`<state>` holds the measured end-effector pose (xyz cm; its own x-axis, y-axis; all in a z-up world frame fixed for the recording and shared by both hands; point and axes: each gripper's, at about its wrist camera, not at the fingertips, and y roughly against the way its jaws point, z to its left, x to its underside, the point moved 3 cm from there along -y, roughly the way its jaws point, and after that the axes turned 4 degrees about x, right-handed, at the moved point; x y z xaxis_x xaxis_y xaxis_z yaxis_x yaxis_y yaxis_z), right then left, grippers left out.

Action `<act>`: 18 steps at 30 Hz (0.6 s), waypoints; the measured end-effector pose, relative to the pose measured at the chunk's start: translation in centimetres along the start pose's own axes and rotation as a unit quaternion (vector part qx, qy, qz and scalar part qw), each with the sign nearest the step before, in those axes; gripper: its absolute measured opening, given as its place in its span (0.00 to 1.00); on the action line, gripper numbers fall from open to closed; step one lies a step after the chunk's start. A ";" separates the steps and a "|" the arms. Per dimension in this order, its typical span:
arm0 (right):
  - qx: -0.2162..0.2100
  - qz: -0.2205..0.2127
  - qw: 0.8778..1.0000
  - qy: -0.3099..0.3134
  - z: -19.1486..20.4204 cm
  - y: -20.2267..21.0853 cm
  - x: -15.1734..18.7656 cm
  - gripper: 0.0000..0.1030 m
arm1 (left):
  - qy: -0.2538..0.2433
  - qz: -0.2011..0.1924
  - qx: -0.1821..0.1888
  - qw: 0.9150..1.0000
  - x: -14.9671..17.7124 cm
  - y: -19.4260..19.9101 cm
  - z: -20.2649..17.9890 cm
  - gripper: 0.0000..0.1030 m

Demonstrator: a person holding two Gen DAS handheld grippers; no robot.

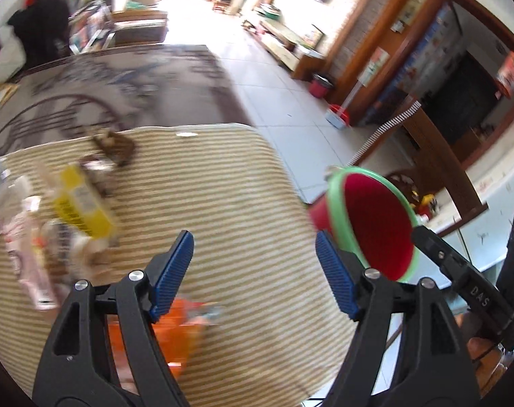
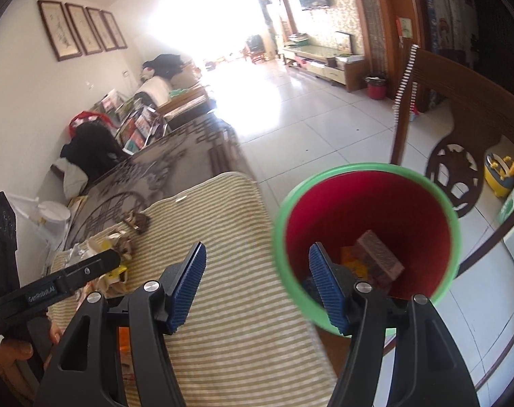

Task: Collect trash
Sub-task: 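Drop the white milk carton into the red bucket by opening the left tool, then grasp the pink strawberry carton with the left tool while the right grasps the paper cup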

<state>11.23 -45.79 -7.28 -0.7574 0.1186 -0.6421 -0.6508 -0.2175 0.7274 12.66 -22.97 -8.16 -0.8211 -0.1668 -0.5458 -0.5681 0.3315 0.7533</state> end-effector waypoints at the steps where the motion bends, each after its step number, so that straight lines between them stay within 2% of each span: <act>1: -0.003 0.003 1.000 0.009 1.4 -0.2 0.2 0.60 | 0.008 -0.004 -0.006 1.000 0.0 0.6 1.3 0.69; 5: -0.013 0.013 1.000 0.025 6.1 -1.3 1.1 0.63 | 0.052 -0.015 -0.043 0.998 0.1 3.0 8.0 0.69; 8: -0.019 0.020 0.999 0.032 9.0 -1.8 2.0 0.63 | 0.090 -0.011 -0.083 0.992 0.8 4.2 13.5 0.72; 10: -0.021 0.025 0.999 0.038 10.8 -2.2 2.6 0.63 | 0.127 0.003 -0.108 0.986 1.6 4.7 17.5 0.73; 14: -0.022 0.036 0.998 0.040 13.7 -2.7 3.9 0.63 | 0.190 0.032 -0.116 0.974 3.3 4.5 22.7 0.73; 18: -0.016 0.043 0.998 0.039 15.0 -2.8 4.9 0.63 | 0.224 0.072 -0.087 0.968 4.2 2.8 24.8 0.73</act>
<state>8.60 -30.06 -8.84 -0.8025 0.0222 -0.5962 -0.5813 -0.2539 0.7730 9.04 0.32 -17.45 -0.8123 -0.5287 -0.2463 -0.4149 0.2268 0.8812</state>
